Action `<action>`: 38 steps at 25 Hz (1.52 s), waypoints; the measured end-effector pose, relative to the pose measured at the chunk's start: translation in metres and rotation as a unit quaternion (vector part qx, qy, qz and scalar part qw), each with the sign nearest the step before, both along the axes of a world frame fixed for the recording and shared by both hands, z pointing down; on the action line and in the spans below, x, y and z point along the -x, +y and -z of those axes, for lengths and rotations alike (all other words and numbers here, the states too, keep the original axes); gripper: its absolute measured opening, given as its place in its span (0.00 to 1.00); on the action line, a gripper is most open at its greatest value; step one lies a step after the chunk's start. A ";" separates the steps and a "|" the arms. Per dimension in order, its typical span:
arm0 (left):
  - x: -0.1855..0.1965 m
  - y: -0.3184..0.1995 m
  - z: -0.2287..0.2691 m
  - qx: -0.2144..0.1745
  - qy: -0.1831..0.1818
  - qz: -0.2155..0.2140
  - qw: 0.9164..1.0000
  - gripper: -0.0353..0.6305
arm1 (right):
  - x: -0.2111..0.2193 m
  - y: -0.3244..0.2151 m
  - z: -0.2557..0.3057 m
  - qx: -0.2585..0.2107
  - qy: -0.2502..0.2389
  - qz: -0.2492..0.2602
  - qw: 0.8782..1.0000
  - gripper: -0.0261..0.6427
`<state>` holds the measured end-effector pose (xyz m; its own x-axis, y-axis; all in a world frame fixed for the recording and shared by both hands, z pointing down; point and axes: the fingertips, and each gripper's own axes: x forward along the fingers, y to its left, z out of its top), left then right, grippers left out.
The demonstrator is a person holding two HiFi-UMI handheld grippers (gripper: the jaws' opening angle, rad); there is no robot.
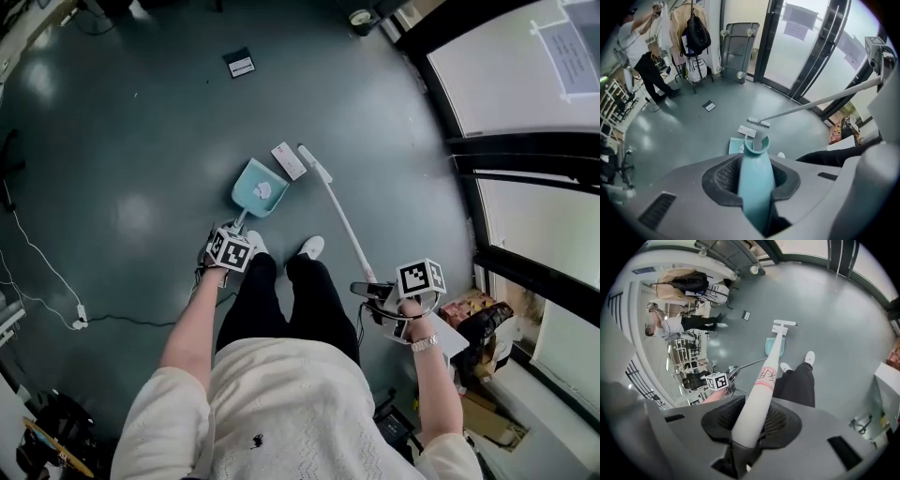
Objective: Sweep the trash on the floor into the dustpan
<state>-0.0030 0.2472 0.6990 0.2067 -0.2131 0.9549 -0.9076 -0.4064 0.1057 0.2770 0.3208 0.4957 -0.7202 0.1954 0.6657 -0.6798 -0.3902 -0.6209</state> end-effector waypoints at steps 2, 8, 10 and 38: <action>0.000 -0.005 0.000 0.005 0.001 0.004 1.000 0.20 | -0.009 -0.028 -0.010 -0.009 0.013 0.016 1.000 0.18; 0.005 -0.029 -0.010 0.031 0.026 0.010 0.999 0.20 | -0.013 -0.104 -0.061 -0.012 0.047 0.064 0.997 0.18; 0.003 -0.036 -0.012 0.036 0.035 0.029 0.998 0.20 | -0.010 -0.113 -0.075 -0.005 0.054 0.088 0.995 0.18; 0.003 -0.045 -0.016 0.009 0.040 0.026 0.999 0.20 | 0.080 0.065 -0.049 0.087 0.008 0.310 0.947 0.18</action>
<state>-0.0065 0.2018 0.7152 0.2719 -0.2089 0.9394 -0.9155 -0.3571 0.1856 0.1975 0.3861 0.5447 -0.4215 0.6852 0.5940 -0.8201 -0.0086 -0.5721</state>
